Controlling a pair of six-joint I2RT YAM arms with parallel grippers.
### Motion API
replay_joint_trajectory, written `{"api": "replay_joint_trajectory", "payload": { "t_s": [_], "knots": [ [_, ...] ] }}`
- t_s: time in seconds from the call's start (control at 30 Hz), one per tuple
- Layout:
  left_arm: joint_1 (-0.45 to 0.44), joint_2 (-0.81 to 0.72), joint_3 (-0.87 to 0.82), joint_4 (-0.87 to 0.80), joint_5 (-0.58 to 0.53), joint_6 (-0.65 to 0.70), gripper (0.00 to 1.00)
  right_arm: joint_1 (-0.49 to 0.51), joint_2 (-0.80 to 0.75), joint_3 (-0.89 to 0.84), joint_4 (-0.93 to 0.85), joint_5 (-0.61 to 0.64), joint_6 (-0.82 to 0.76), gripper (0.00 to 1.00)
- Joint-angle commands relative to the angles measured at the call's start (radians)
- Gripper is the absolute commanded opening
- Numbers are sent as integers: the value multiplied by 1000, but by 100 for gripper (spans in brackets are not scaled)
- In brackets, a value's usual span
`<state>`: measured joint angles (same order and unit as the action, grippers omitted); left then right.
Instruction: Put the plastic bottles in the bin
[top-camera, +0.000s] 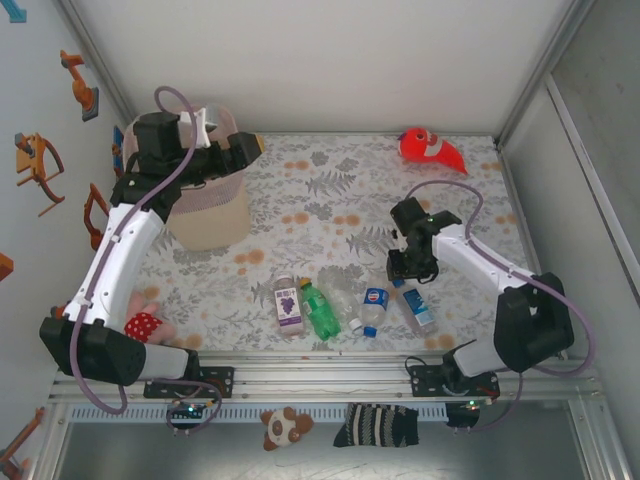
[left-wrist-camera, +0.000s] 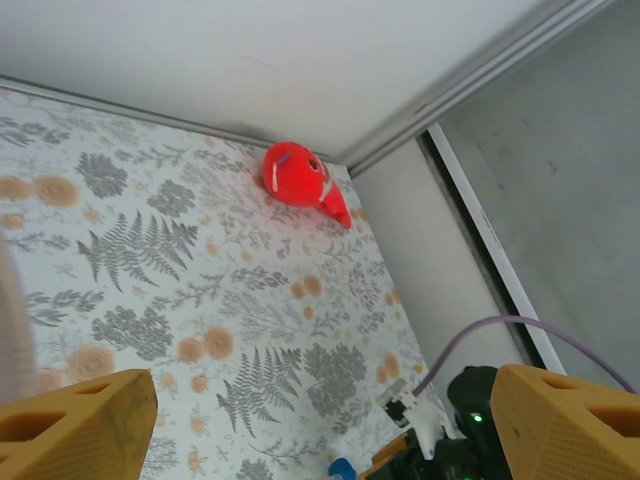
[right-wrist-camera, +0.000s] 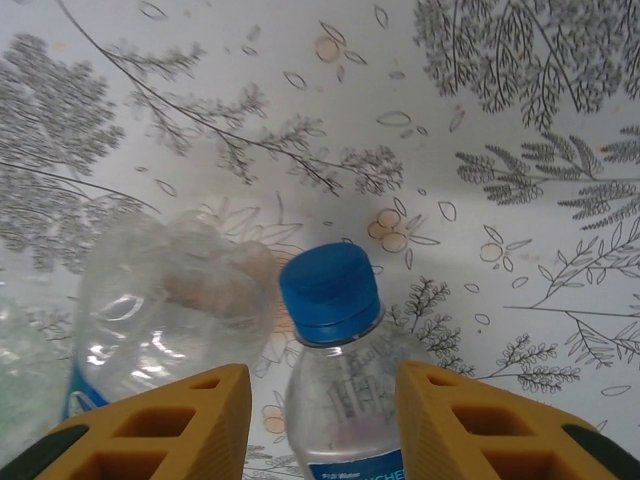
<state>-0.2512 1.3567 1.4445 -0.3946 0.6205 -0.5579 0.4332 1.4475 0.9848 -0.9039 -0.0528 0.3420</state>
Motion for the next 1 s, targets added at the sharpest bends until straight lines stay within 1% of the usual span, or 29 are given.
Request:
{"api": "replay_joint_trajectory", "payload": {
  "t_s": [0.0,0.33,0.47,0.63,0.7,0.83,0.97],
  "knots": [
    [-27,-16,-15,58,-3,-26,86,-12,21,-23,16,28,15,41],
    [-64,5,-10,71,-18,-30,86,-45,116,-28,73,21,1,41],
    [-69,11,-12,71,-20,-31,86,-68,142,-22,70,48,9,41],
    [-70,13,-12,72,-22,-31,86,-88,137,-8,36,96,34,41],
    [-72,15,-10,73,-22,-32,86,-92,133,-2,28,82,38,41],
    [-72,16,-8,75,-22,-32,86,-92,124,-8,24,38,64,46],
    [-74,16,-11,77,-25,-31,85,-93,113,-27,33,28,101,48]
  ]
}}
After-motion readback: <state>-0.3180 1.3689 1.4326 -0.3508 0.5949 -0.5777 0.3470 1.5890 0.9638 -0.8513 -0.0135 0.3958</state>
